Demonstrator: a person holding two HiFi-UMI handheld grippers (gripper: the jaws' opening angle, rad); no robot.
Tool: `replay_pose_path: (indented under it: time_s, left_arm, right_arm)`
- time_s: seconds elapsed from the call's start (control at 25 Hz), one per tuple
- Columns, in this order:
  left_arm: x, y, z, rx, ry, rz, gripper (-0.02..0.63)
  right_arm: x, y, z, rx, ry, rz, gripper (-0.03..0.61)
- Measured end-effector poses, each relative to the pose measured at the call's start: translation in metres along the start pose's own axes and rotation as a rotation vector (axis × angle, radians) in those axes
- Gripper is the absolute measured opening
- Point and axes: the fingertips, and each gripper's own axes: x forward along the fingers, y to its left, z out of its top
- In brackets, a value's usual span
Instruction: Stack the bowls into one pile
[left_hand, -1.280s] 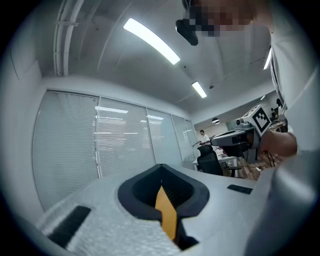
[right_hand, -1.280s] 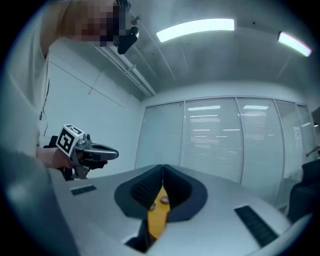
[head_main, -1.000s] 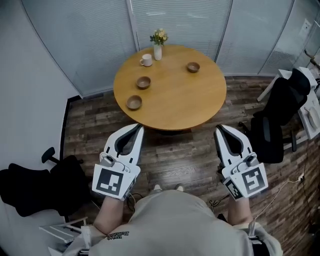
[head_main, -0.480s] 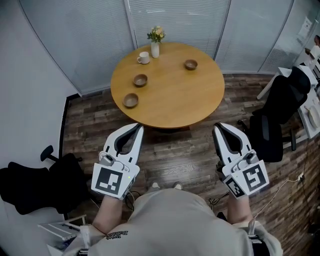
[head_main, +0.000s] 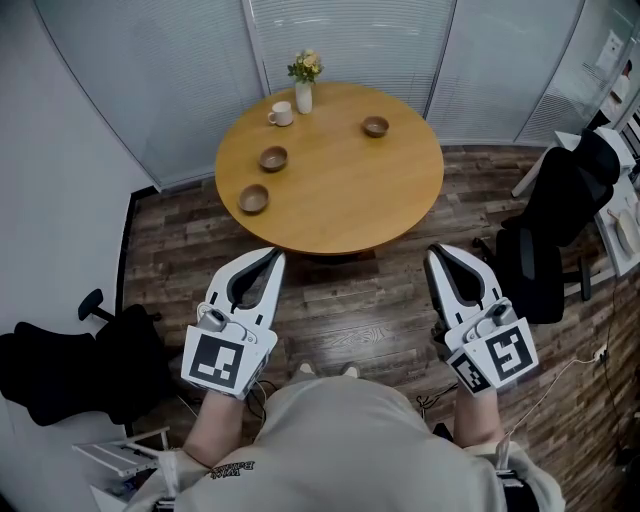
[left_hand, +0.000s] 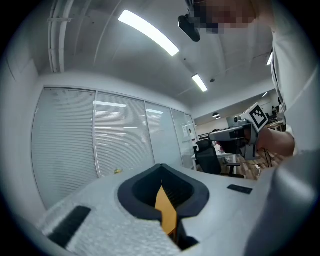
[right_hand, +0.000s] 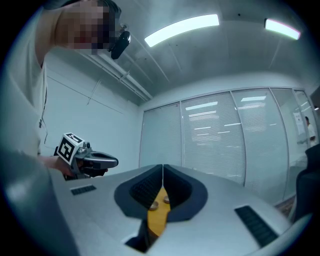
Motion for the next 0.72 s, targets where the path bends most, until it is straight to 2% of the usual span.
replay_pose_path:
  time_s: [0.2, 0.44, 0.72]
  left_arm:
    - [0.007, -0.005, 0.000, 0.026, 0.010, 0.020, 0.021]
    - [0.015, -0.022, -0.003, 0.020, -0.017, 0.008, 0.021]
    - [0.023, -0.039, -0.006, 0.016, 0.014, -0.007, 0.021]
  right_arm:
    - [-0.009, -0.012, -0.003, -0.001, 0.002, -0.002, 0.031]
    - [-0.020, -0.026, -0.008, -0.004, -0.005, 0.002, 0.031]
    - [-0.026, -0.036, -0.019, 0.022, 0.010, 0.010, 0.031]
